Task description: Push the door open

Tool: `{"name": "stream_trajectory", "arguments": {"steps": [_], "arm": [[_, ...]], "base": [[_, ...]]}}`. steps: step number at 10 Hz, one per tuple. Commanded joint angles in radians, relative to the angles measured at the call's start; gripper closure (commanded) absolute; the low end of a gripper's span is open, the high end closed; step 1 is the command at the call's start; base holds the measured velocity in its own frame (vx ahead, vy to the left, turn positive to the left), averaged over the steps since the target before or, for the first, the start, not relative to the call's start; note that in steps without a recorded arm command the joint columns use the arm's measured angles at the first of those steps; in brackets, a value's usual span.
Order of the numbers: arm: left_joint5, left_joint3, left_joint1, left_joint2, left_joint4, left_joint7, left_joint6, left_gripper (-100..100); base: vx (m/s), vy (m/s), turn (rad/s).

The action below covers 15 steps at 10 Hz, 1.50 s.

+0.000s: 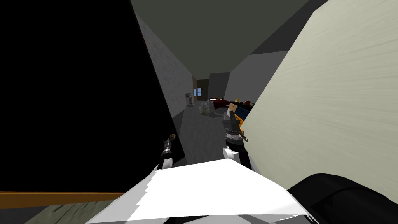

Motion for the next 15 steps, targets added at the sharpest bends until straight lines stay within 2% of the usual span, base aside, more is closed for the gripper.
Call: {"name": "stream_trajectory", "arguments": {"steps": [1,4,5,6,7,9,10,11,12,13,14,15], "arm": [[0.013,0.019,-0.006,0.013,0.019,-0.001,-0.012,100],[0.034,0.051,-0.003,0.021,0.025,-0.013,-0.016,100],[0.034,0.051,-0.003,0.021,0.025,-0.013,-0.016,100],[0.049,0.072,-0.001,0.026,0.029,-0.021,-0.019,100],[0.049,0.072,-0.001,0.026,0.029,-0.021,-0.019,100],[0.067,0.099,0.002,0.033,0.033,-0.031,-0.022,100],[0.067,0.099,0.002,0.033,0.033,-0.031,-0.022,100],[0.081,0.119,0.004,0.038,0.037,-0.038,-0.024,100],[0.081,0.119,0.004,0.038,0.013,-0.038,-0.024,100],[0.094,0.137,0.005,0.043,0.040,-0.045,-0.026,100],[0.094,0.137,0.005,0.043,0.040,-0.045,-0.026,100],[0.103,0.150,0.007,0.046,0.042,-0.050,-0.028,100]], "base": [[0.201,-0.033,0.047],[0.204,-0.021,0.054],[0.117,-0.011,0.019],[0.169,-0.032,0.036],[0.155,-0.033,0.069],[0.195,-0.030,0.064],[0.152,-0.021,0.030],[0.231,-0.013,0.057],[0.177,-0.024,0.055],[0.192,-0.022,0.043],[0.172,-0.006,0.050],[0.156,-0.032,0.034]]}}
